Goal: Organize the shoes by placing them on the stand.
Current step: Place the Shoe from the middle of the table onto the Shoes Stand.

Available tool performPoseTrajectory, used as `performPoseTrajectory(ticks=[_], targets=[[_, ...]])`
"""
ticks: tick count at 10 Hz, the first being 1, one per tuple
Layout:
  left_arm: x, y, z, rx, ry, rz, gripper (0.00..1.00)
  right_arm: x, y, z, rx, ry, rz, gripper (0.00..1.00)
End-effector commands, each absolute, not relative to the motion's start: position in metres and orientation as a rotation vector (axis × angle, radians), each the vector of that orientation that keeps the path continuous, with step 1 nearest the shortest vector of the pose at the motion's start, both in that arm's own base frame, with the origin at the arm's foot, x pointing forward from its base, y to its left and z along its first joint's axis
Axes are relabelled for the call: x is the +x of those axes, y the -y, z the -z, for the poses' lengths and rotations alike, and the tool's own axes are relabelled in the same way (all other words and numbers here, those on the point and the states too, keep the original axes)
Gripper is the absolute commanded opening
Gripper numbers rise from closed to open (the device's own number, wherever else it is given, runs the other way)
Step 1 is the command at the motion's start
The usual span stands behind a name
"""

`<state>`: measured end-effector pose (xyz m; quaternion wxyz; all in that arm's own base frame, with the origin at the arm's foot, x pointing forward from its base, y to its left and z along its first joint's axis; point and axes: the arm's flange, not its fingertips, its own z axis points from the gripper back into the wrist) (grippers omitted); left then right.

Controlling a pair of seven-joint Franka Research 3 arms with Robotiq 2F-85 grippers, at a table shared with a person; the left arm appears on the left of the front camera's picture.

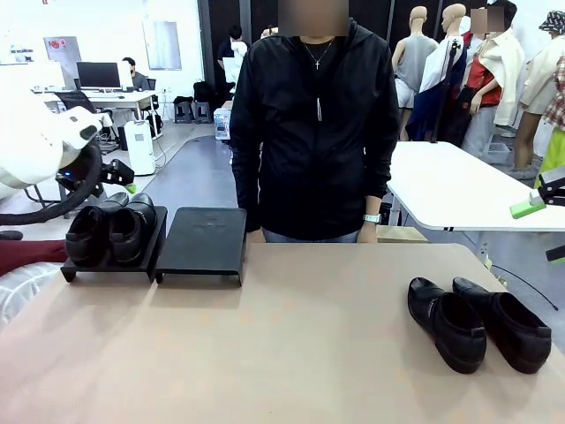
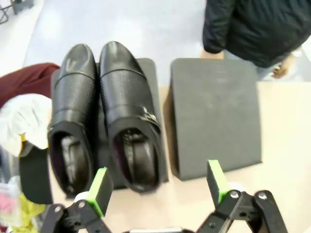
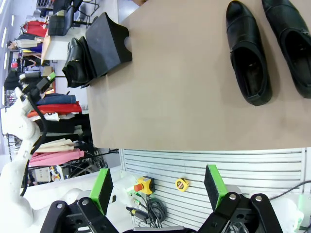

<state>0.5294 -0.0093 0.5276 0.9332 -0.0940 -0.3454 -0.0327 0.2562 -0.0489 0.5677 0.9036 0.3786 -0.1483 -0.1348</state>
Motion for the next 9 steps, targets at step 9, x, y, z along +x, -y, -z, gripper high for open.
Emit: performPoseTrajectory(ticks=[9], targets=[[0.285,0.055,-0.521,-0.755,0.198,0.431,1.00,0.256,0.048,-0.569,0.806,0.307,0.268,1.00]])
